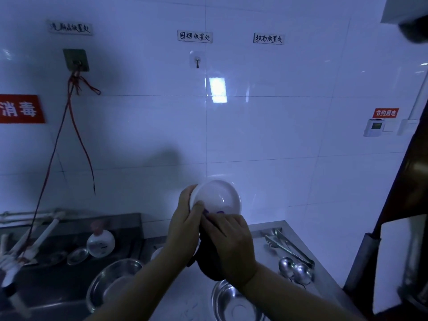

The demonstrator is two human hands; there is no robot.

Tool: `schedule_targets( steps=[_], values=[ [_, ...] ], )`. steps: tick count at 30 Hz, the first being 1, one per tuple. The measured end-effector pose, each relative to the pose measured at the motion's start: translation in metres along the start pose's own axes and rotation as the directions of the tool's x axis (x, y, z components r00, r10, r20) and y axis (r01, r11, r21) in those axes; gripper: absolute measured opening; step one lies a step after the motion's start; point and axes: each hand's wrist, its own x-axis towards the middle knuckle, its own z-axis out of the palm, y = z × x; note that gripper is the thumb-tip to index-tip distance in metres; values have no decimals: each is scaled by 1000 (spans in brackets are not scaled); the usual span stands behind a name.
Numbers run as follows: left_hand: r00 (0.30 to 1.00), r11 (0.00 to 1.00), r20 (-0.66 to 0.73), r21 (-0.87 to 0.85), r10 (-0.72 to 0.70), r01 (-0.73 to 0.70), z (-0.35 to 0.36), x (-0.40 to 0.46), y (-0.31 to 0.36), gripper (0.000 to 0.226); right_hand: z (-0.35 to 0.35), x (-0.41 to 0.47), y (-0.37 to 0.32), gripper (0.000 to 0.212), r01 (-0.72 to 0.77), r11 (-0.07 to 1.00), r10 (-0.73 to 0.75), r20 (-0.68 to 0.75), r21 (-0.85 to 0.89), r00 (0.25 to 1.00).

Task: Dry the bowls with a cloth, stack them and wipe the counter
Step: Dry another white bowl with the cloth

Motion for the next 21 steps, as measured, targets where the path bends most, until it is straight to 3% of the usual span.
schedule_targets(
  steps=[4,7,9,11,14,16,18,21],
  values=[
    [990,993,138,111,29,-44,-16,8,0,27,-11,-3,31,18,295,955,-290,132,-17,948],
    [935,968,347,249,-72,-18,-28,22,8,30,-22,1,59,16,555,831,-546,232,28,805],
    [876,963,459,270,-147,20,-34,30,12,33,-25,3,66,18,626,778,-616,274,63,738],
    [919,968,365,242,-149,62,-33,30,12,33,-23,4,63,17,558,829,-547,259,37,796],
    [985,992,127,57,-117,111,-12,13,3,38,-15,7,41,20,247,969,-244,125,-10,962],
    [997,998,48,18,-68,67,1,1,-3,40,-7,7,27,20,83,997,-83,36,6,996],
    [1000,999,16,29,-24,23,4,-1,-6,40,-1,4,18,23,45,999,-45,8,17,999],
    [997,993,73,115,18,-26,-6,2,-7,35,-4,-3,26,26,161,986,-165,76,54,983]
  ],
)
